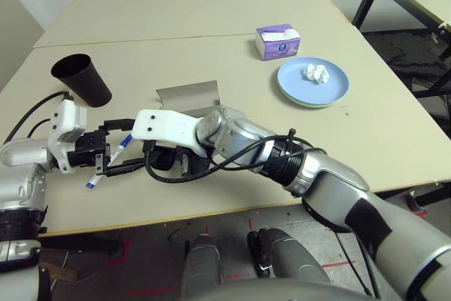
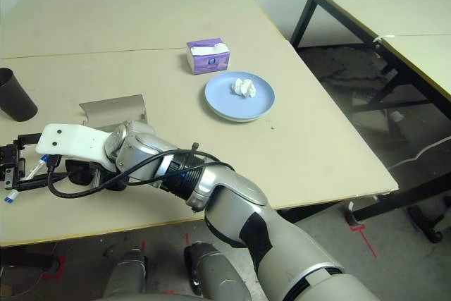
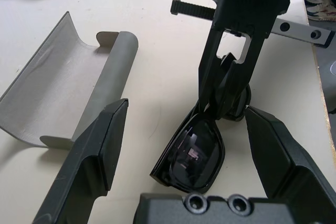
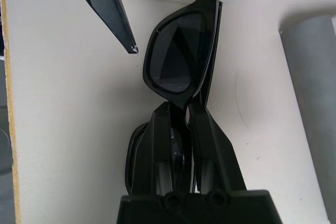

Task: Organize and tidy the items on the table.

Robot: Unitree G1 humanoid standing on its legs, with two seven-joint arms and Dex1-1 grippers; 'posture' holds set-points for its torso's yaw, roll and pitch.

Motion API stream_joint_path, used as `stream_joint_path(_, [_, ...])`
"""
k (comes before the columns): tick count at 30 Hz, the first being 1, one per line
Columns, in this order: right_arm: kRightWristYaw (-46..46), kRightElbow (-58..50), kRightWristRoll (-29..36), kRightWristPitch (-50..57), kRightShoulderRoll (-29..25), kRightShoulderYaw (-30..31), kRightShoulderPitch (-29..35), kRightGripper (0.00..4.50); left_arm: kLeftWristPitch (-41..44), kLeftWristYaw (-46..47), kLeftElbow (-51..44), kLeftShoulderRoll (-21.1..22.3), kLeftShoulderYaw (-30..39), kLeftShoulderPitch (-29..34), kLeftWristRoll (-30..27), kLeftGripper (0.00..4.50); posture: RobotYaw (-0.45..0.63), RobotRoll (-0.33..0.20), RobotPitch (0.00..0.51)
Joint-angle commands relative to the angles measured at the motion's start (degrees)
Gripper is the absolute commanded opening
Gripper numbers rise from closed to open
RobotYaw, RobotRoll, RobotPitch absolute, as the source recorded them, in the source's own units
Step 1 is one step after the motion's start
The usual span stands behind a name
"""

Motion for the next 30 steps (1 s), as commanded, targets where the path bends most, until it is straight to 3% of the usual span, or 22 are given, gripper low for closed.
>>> stream_joint_path(1, [1.7,2.9,-2.8,-1.7,0.0,5.4,2.2,0.22,0.9,0.3,-1.3,-0.4,0.1,1.2,-0.4,4.5,-0.01,0.0,0.164])
stream_joint_path(10, [8.4,3.4,-5.6,-3.8,-3.8,5.8,0.7,0.22,1.4,0.7,-2.6,-0.7,0.0,2.6,-0.6,4.5,-0.02,0.0,0.163])
stream_joint_path(14, [10.5,4.7,-6.2,-4.4,-4.1,4.5,-0.2,0.01,1.5,0.8,-2.9,-0.9,-0.2,2.8,-0.6,4.5,-0.02,0.0,0.162])
stream_joint_path(30, [9.0,22.4,-6.4,-10.6,-2.9,-9.2,-10.0,0.01,1.7,1.1,-4.0,-2.3,-1.0,4.3,-0.3,4.5,-0.03,0.0,0.167])
